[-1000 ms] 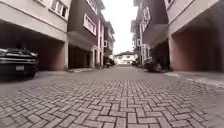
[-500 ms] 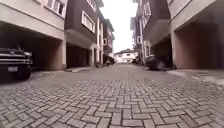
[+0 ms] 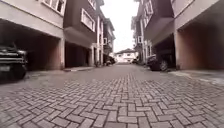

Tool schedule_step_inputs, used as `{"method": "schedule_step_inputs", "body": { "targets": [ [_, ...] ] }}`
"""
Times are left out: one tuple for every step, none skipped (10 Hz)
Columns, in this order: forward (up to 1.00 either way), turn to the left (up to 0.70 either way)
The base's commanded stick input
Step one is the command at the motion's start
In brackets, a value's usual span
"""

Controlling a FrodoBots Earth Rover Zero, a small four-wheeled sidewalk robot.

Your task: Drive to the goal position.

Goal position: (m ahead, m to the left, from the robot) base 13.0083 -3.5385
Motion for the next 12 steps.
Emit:
{"method": "schedule_step_inputs", "body": {
  "targets": [
    [0.70, 0.00],
    [0.70, 0.00],
    [0.70, 0.00],
    [0.70, 0.00],
    [0.70, 0.00],
    [0.70, 0.00],
    [0.70, 0.00],
    [0.70, 0.00],
    [0.70, 0.00],
    [0.70, 0.00],
    [0.70, 0.00],
    [0.70, 0.00]
  ]
}}
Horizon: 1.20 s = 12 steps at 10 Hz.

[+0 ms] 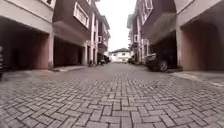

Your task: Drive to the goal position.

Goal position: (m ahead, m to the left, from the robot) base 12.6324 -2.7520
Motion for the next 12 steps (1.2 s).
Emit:
{"method": "schedule_step_inputs", "body": {
  "targets": [
    [0.70, 0.00],
    [0.70, 0.00],
    [0.70, 0.00],
    [0.70, 0.00],
    [0.70, -0.09],
    [0.70, 0.00],
    [0.70, 0.00],
    [0.70, 0.00],
    [0.70, 0.00],
    [0.70, 0.00],
    [0.70, 0.00],
    [0.70, 0.00]
  ]
}}
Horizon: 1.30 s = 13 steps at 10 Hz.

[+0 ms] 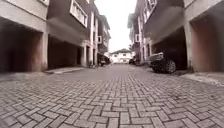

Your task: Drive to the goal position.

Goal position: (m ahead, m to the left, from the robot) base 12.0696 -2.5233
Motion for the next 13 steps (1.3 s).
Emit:
{"method": "schedule_step_inputs", "body": {
  "targets": [
    [0.70, 0.00],
    [0.70, 0.00],
    [0.70, 0.00],
    [0.70, 0.00],
    [0.70, 0.00],
    [0.70, -0.29],
    [0.70, -0.09],
    [0.70, 0.00],
    [0.70, 0.00],
    [0.70, 0.00],
    [0.70, 0.00],
    [0.70, 0.00],
    [0.70, 0.00]
  ]
}}
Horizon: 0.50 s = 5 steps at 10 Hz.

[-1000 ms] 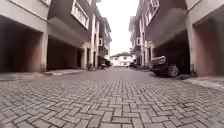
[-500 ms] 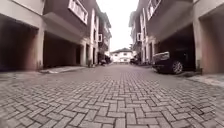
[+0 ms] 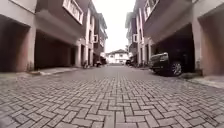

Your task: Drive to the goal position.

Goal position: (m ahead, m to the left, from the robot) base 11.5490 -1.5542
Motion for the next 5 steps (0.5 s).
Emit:
{"method": "schedule_step_inputs", "body": {
  "targets": [
    [0.70, 0.00],
    [0.70, 0.00],
    [0.70, 0.00],
    [0.70, 0.00],
    [0.70, 0.00]
  ]
}}
